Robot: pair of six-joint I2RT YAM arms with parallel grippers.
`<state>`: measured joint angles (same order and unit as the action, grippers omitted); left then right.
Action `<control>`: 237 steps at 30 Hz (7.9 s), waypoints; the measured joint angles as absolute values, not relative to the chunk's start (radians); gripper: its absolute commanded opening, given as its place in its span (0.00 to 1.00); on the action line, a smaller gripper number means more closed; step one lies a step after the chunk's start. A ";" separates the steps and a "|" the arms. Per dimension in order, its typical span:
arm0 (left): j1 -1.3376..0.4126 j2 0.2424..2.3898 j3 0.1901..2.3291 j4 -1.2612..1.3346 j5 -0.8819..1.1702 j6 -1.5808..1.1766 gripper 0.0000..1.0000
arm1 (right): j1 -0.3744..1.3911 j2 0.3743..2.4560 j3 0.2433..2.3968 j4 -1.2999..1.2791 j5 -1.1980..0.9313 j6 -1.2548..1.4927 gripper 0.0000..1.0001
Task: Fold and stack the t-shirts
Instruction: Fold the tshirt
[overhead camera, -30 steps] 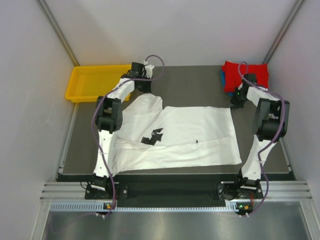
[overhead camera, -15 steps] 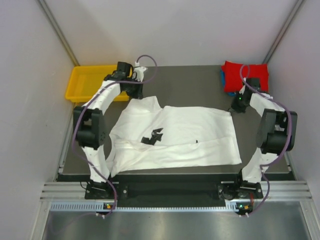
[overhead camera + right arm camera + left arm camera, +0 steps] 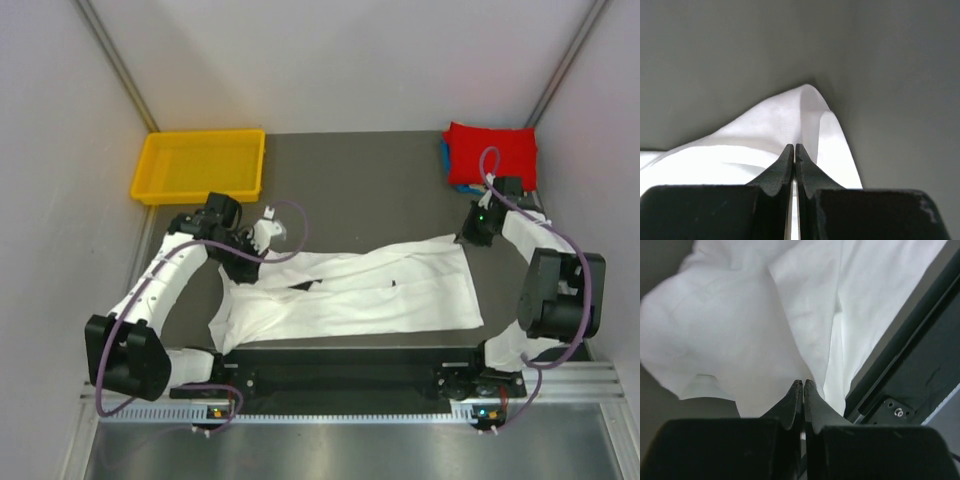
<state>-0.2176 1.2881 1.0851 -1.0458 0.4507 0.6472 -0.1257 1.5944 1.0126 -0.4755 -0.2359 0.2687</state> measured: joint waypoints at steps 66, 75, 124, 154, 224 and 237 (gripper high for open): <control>-0.416 2.561 2.324 -0.689 0.065 0.339 0.00 | -0.416 1.549 0.792 -0.434 -0.299 0.311 0.00; -0.424 2.705 2.458 -0.405 -0.074 0.289 0.00 | -0.416 1.533 0.768 -0.456 -0.334 0.336 0.00; -1.254 2.136 1.539 -0.421 0.384 0.719 0.65 | -0.409 1.429 0.740 -0.593 -0.301 0.301 0.29; -1.154 1.644 0.985 -0.546 0.474 0.682 0.23 | -0.119 1.098 0.580 -0.884 -0.225 0.463 0.42; -0.484 1.879 1.355 -0.324 0.189 0.532 0.65 | 0.091 1.753 1.336 -0.308 -0.070 0.591 0.65; -1.191 1.602 0.938 -0.240 0.217 0.650 0.68 | 0.051 1.164 0.704 -0.683 -0.047 0.462 0.45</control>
